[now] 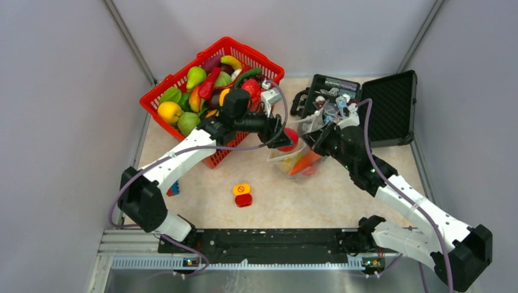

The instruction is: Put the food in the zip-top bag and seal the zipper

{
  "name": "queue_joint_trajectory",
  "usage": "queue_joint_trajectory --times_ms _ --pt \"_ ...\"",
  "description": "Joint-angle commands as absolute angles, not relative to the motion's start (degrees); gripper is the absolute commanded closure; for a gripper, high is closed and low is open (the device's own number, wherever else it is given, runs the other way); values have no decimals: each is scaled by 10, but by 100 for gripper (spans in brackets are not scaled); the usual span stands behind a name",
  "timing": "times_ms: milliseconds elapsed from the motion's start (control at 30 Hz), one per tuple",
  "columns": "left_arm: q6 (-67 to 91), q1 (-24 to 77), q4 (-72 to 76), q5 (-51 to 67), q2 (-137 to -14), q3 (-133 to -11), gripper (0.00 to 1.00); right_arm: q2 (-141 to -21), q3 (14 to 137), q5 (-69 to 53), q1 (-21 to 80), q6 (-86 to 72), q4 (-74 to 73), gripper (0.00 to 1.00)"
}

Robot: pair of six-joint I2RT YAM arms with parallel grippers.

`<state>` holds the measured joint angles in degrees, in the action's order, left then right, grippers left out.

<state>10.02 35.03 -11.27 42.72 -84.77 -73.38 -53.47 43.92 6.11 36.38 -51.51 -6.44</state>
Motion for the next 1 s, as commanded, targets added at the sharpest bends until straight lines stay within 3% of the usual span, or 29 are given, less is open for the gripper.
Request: queue_joint_trajectory --times_ms 0,167,433,700,900,967 --pt "86 375 -112 401 -875 -760 55 -513 468 51 368 -523 -41 100" --pt "89 391 -124 346 -895 -779 48 -498 476 48 368 -525 -47 100" --pt "102 397 -110 370 -902 -796 39 -495 477 55 368 -522 -52 100" --pt "70 399 -160 351 -887 -818 16 -500 473 64 368 -524 -51 100" --pt "53 397 -173 285 -842 -819 2 -505 473 25 368 -538 -20 100" --pt "50 398 -172 269 -824 -816 1 -508 485 25 368 -533 -35 100"
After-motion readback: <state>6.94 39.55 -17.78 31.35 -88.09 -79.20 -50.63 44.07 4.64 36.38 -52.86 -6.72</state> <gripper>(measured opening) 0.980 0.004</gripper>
